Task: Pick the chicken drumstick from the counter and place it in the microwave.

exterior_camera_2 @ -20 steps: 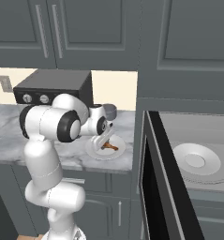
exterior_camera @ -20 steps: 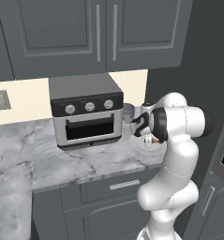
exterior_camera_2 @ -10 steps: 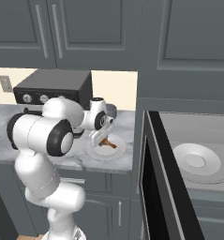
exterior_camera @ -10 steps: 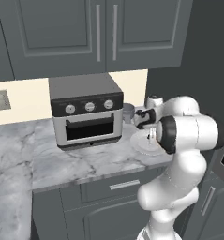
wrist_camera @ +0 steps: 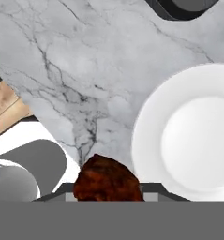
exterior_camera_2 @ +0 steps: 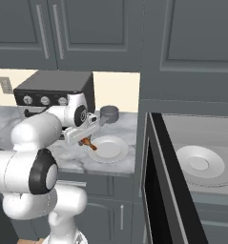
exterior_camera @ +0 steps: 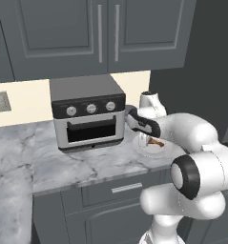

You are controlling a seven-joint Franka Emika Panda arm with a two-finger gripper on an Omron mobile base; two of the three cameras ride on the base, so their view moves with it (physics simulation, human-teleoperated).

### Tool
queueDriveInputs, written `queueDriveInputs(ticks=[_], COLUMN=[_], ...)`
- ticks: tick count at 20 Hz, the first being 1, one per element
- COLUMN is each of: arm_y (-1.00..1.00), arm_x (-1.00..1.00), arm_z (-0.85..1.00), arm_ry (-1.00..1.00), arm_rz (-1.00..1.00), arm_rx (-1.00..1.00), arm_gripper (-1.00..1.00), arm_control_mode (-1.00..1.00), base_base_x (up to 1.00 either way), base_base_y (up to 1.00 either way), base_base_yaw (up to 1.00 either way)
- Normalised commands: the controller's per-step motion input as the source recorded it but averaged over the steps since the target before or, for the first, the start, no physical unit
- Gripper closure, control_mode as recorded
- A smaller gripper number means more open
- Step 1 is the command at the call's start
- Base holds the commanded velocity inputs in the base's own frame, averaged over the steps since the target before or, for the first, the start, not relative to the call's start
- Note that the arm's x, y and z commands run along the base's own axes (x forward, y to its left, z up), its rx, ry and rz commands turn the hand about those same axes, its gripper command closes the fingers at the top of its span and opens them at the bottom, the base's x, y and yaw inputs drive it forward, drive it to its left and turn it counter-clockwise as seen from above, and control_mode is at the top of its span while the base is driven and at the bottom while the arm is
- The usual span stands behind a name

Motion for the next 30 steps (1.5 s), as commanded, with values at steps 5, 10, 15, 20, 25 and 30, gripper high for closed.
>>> queueDriveInputs(ticks=[5,10,15,20,25,30], arm_y=[0.32,0.04,0.0,0.0,0.0,0.0], arm_x=[-0.58,-0.52,-0.46,-0.54,-0.28,0.0], arm_z=[0.56,0.71,0.6,0.31,0.25,0.0], arm_ry=[0.0,0.0,-0.02,-0.05,-0.13,0.0], arm_rz=[-0.34,-0.2,-0.04,0.0,0.0,0.0], arm_rx=[0.0,0.0,-0.01,0.0,0.05,0.0], arm_gripper=[1.0,1.0,1.0,1.0,1.0,1.0], arm_control_mode=[-1.0,-1.0,-1.0,-1.0,-1.0,1.0], base_base_x=[0.0,0.0,0.0,0.0,0.0,-0.17], base_base_y=[0.0,0.0,0.0,0.0,0.0,0.0], base_base_yaw=[0.0,0.0,0.0,0.0,0.0,0.0])
